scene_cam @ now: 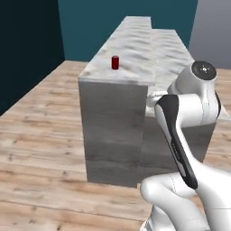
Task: Four empty soda cans are scattered around the kitchen. Gather all the cans and cluster them next to the stove for recycling.
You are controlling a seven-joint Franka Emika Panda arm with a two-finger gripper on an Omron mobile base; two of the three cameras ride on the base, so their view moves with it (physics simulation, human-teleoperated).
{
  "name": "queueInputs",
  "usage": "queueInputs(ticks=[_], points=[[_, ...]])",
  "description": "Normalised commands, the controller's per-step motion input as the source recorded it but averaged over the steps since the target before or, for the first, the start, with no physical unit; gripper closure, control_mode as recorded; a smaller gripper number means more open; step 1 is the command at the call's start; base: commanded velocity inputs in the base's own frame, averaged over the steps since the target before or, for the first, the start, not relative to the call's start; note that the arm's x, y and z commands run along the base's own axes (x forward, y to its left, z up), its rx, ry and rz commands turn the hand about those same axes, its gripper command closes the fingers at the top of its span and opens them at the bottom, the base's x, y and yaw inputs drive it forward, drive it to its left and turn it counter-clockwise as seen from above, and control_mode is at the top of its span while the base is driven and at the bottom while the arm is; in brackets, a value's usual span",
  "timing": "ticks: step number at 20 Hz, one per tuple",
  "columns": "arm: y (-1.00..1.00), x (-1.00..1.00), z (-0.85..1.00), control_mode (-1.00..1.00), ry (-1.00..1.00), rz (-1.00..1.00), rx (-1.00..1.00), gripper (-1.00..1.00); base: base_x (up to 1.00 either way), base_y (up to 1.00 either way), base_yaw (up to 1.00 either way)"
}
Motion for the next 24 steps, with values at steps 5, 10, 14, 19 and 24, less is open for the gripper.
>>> queueInputs(ticks=[5, 10, 14, 19, 24], points=[[0.00, 0.00, 0.00, 1.00, 0.00, 0.00, 0.00, -1.00, 0.38, 0.61, -0.24], [0.00, 0.00, 0.00, 1.00, 0.00, 0.00, 0.00, -1.00, 0.54, 0.42, -0.26], [0.00, 0.00, 0.00, 1.00, 0.00, 0.00, 0.00, -1.00, 0.57, 0.34, -0.29], [0.00, 0.00, 0.00, 1.00, 0.00, 0.00, 0.00, -1.00, 0.45, 0.40, -0.26], [0.00, 0.00, 0.00, 1.00, 0.00, 0.00, 0.00, -1.00, 0.33, 0.62, -0.22]])
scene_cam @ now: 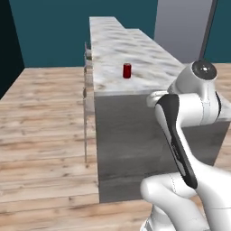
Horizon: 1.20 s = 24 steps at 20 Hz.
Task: Four empty soda cans are scattered around the kitchen. Gather all the cans and cluster them next to the stove for recycling.
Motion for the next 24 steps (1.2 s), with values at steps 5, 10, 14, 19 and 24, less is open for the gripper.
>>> queueInputs(ticks=[5, 10, 14, 19, 24], points=[[0.00, 0.00, 0.00, 1.00, 0.00, 0.00, 0.00, -1.00, 0.39, 0.52, -0.22], [0.00, 0.00, 0.00, 1.00, 0.00, 0.00, 0.00, -1.00, 0.52, 0.36, -0.23], [0.00, 0.00, 0.00, 1.00, 0.00, 0.00, 0.00, -1.00, 0.50, 0.32, -0.22], [0.00, 0.00, 0.00, 1.00, 0.00, 0.00, 0.00, -1.00, 0.37, 0.33, -0.17], [0.00, 0.00, 0.00, 1.00, 0.00, 0.00, 0.00, -1.00, 0.40, 0.38, -0.17]])
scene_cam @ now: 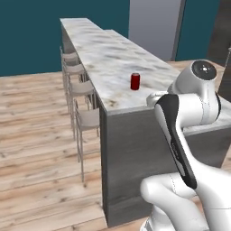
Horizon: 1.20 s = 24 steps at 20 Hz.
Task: Four empty soda cans are scattered around the kitchen. Gather all the cans and cluster them next to the stove for recycling.
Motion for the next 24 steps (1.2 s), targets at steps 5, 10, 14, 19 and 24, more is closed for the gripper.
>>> queueInputs(ticks=[5, 10, 14, 19, 24], points=[[0.00, 0.00, 0.00, 1.00, 0.00, 0.00, 0.00, -1.00, 0.38, 0.39, -0.17], [0.00, 0.00, 0.00, 1.00, 0.00, 0.00, 0.00, -1.00, 0.33, 0.34, -0.17], [0.00, 0.00, 0.00, 1.00, 0.00, 0.00, 0.00, -1.00, 0.37, 0.32, -0.17], [0.00, 0.00, 0.00, 1.00, 0.00, 0.00, 0.00, -1.00, 0.28, 0.25, -0.16], [0.00, 0.00, 0.00, 1.00, 0.00, 0.00, 0.00, -1.00, 0.20, 0.19, -0.13]])
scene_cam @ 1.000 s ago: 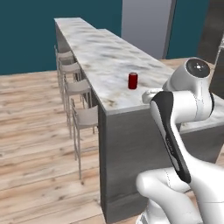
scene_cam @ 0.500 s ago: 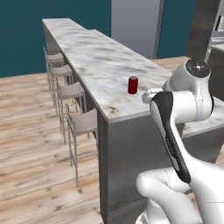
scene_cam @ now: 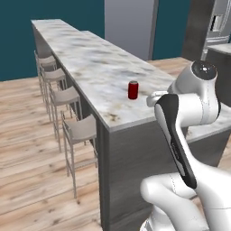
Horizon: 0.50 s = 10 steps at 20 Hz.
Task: Four empty soda cans are scattered around the kitchen. Gather all the cans and cluster them next to the stove for recycling.
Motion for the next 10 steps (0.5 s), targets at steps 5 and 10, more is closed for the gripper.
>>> queueInputs(ticks=[5, 10], points=[[0.00, 0.00, 0.00, 1.00, 0.00, 0.00, 0.00, -1.00, 0.12, 0.19, -0.13], [0.26, 0.10, 0.08, -1.00, -0.01, -0.07, -0.06, -1.00, 0.00, 0.00, 0.00]])
